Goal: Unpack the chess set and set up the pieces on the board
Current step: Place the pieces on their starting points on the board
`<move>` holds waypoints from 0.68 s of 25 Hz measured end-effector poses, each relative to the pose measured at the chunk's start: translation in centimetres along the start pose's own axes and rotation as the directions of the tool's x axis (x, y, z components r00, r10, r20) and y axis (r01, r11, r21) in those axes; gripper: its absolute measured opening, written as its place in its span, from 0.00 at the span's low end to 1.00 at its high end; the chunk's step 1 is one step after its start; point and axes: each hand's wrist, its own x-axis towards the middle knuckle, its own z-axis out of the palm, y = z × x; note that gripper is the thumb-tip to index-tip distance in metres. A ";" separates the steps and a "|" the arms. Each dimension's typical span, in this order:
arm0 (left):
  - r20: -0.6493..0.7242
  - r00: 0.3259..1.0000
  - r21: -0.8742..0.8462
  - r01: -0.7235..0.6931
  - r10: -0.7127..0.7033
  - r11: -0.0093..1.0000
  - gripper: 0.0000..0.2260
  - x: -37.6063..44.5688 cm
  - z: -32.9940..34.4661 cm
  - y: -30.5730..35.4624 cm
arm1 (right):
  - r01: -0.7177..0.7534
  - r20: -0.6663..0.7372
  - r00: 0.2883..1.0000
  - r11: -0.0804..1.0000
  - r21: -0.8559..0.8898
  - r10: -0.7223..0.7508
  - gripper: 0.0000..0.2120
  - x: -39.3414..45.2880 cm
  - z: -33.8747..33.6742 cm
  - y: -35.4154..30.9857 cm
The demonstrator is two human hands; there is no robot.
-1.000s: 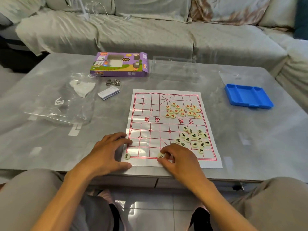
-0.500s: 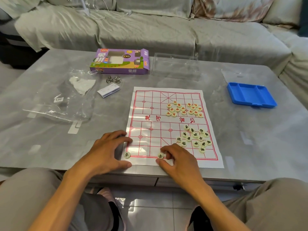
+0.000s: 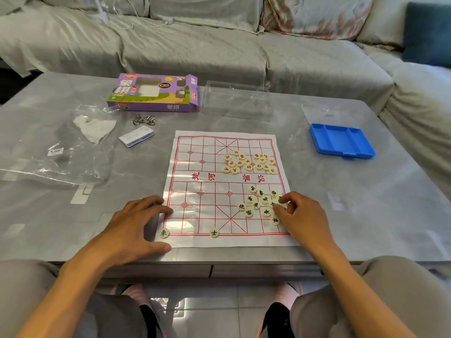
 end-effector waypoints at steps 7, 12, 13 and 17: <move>0.002 1.000 -0.005 0.008 -0.008 1.000 0.38 0.0 0.2 0.0 | 0.088 0.083 0.994 0.975 -0.204 -0.073 0.15 2.5 0.4 -0.1; -0.013 1.000 0.012 0.004 -0.004 1.000 0.34 0.3 0.2 -0.2 | 0.117 0.033 0.993 0.970 -0.213 -0.112 0.16 2.4 0.7 0.2; -0.015 1.000 0.011 0.005 -0.005 1.000 0.34 0.3 0.3 -0.2 | 0.123 -0.002 0.992 0.964 -0.235 -0.127 0.16 2.3 0.6 -0.1; 0.002 1.000 0.001 0.006 -0.006 1.000 0.36 0.2 0.2 -0.4 | 0.215 -0.024 0.975 0.968 -0.127 -0.220 0.13 0.2 -1.1 -1.7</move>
